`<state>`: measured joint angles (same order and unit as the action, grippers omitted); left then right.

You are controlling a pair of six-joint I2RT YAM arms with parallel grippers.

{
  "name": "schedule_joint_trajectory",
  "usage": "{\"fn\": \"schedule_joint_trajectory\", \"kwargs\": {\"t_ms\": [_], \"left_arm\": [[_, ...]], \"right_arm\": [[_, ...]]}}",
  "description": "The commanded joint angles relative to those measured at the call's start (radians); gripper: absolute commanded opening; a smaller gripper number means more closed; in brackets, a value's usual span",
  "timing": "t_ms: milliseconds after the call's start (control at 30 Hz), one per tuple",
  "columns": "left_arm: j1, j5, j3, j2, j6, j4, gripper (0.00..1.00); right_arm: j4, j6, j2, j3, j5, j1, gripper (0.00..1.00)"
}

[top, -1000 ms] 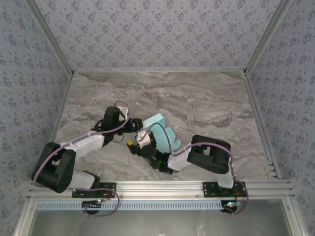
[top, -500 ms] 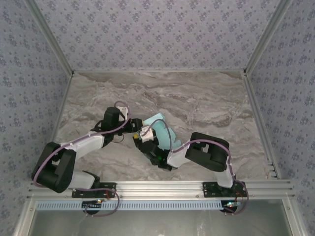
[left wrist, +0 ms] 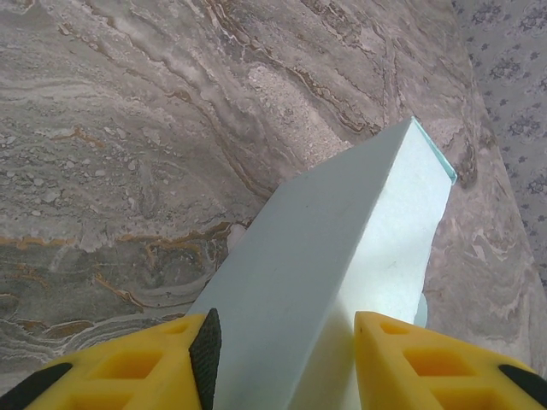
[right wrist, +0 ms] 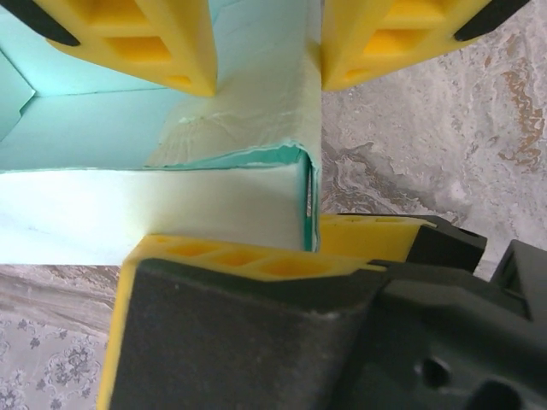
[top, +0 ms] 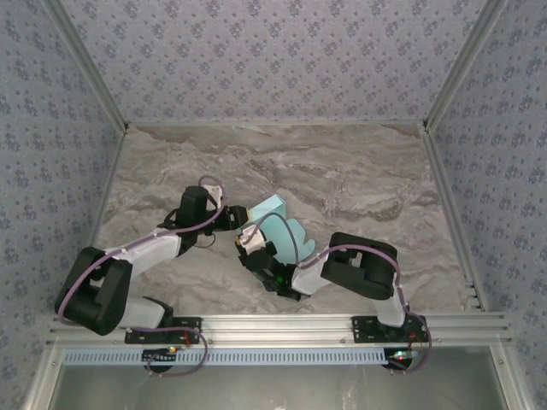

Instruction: Fold the paper box

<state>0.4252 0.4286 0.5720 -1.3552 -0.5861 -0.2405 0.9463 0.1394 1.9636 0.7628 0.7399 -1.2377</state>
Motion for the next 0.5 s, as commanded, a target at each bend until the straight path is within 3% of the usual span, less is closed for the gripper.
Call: {"fn": "schedule_joint_trajectory", "kwargs": {"t_ms": [0, 233, 367, 467], "left_arm": [[-0.006, -0.034, -0.026, 0.007, 0.011, 0.069, 0.45], [-0.007, -0.036, -0.038, 0.018, 0.003, 0.062, 0.46], [-0.007, -0.051, -0.047, 0.031, 0.004, 0.052, 0.62], [-0.007, -0.05, -0.04, 0.039, 0.026, 0.062, 0.64]], "right_arm": [[0.08, -0.079, -0.011, -0.019, 0.002, -0.001, 0.39], [0.164, -0.154, -0.024, -0.06, -0.06, 0.007, 0.39], [0.178, -0.158, -0.026, -0.071, -0.102, 0.019, 0.37], [0.182, -0.167, -0.024, -0.073, -0.133, 0.029, 0.35]]}}
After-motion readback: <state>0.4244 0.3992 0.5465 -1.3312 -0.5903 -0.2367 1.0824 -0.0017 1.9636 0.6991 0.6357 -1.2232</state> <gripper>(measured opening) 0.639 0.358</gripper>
